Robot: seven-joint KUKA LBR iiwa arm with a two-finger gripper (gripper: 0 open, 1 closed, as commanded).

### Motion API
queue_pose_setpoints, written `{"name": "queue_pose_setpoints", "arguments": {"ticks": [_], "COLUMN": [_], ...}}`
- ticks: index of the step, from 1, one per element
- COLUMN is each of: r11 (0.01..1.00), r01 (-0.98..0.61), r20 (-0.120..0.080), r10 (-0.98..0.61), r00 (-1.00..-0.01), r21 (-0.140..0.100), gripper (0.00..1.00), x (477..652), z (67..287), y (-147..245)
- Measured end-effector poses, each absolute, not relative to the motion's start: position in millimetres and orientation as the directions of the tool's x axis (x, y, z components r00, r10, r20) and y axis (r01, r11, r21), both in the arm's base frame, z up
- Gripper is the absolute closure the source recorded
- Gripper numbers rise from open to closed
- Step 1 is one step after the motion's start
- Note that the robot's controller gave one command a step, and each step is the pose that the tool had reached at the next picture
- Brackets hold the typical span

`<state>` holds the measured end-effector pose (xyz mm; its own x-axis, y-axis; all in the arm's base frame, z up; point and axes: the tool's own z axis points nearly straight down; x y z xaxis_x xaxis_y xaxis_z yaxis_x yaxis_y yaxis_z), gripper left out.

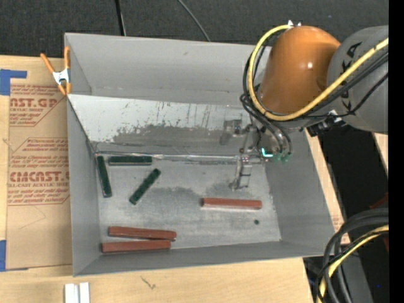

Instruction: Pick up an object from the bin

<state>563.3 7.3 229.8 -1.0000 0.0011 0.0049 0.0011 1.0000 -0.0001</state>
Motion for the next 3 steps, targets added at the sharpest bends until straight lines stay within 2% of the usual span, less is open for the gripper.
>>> {"name": "queue_pose_setpoints", "arguments": {"ticks": [1,2,3], "r11": [1.0,1.0,1.0], "r01": [0.001,0.009,-0.025], "r20": [-0.002,-0.009,-0.005], "r10": [0.001,0.009,-0.025], "r00": [-1.0,-1.0,-1.0], "r21": [0.0,0.0,0.0], "gripper": [0.0,0.0,0.0], "x": [564.8,542.9,546.1], "z": [233.3,187.5,121.5], "y": [7.3,-8.5,-9.7]}}
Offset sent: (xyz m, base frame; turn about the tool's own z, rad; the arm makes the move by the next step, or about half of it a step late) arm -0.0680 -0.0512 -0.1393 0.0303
